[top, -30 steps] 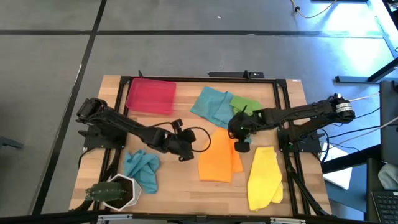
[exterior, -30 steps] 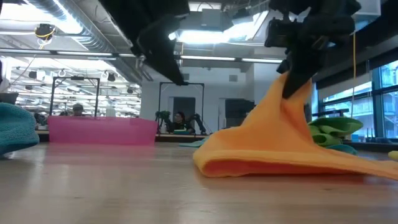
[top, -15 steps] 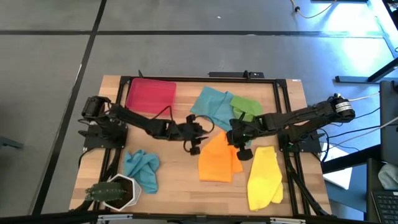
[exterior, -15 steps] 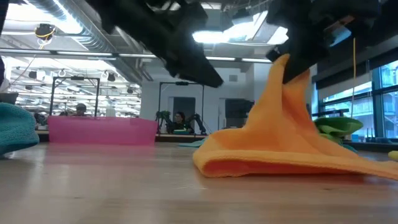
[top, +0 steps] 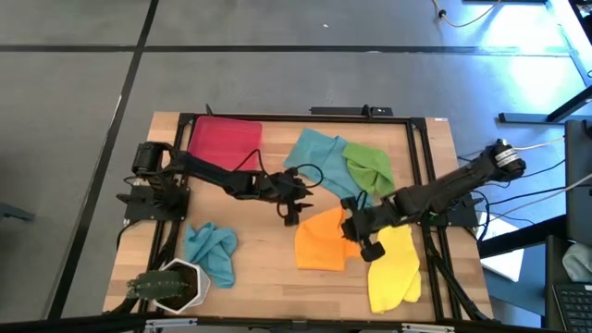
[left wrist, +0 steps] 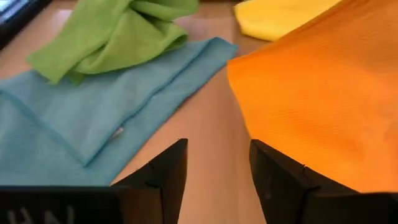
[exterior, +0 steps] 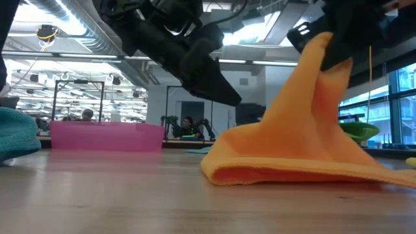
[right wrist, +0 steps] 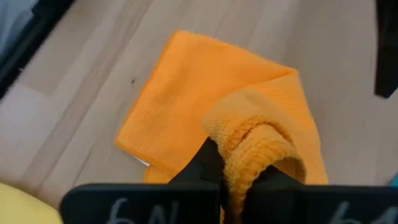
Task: Roll microfiber towels into tight, uniform cylinder then place into a basket
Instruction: Fold the orange microfiber towel
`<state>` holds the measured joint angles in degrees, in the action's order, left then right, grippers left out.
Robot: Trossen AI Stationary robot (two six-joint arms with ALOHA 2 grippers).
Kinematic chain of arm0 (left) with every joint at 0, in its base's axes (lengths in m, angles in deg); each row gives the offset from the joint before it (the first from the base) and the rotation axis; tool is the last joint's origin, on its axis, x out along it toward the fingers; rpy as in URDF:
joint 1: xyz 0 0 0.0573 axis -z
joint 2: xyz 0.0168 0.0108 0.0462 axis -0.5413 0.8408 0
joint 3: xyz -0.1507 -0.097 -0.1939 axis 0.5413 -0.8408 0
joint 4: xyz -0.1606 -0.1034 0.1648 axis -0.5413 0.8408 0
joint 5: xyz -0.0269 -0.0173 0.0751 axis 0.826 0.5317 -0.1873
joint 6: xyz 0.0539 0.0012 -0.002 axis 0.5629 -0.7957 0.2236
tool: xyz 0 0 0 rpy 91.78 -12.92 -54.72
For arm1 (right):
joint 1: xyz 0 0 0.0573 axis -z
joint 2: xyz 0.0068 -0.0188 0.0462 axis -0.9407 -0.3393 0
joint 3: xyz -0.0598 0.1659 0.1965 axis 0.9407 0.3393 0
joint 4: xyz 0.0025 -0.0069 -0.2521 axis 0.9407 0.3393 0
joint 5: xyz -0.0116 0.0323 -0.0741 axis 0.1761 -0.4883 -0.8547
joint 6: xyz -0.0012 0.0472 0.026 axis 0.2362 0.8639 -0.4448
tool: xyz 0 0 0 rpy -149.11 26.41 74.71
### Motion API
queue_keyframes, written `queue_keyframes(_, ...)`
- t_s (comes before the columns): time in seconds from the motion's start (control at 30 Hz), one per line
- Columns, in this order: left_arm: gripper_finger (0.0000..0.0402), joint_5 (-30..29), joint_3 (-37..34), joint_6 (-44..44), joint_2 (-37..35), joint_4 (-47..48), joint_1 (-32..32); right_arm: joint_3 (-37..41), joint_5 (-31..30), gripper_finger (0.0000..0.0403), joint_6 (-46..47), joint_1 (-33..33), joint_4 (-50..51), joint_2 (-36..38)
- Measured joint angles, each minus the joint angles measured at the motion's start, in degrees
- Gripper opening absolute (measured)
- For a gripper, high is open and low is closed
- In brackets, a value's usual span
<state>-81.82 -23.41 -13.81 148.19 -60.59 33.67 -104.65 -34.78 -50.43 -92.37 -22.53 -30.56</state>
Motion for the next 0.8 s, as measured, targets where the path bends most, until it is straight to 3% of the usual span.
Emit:
queue_keyframes(0.5, 0.0161, 0.5, 0.0, -0.3, 0.0, 0.4, 6.3, 0.0, 0.7, 0.0006, 2.1, -4.4, -7.4, -19.6)
queue_keyframes(0.8, 0.0163, 0.1, 0.0, -3.5, 2.4, -2.8, 6.6, -0.3, 0.7, 0.0012, 3.5, -5.1, -8.8, -22.5)
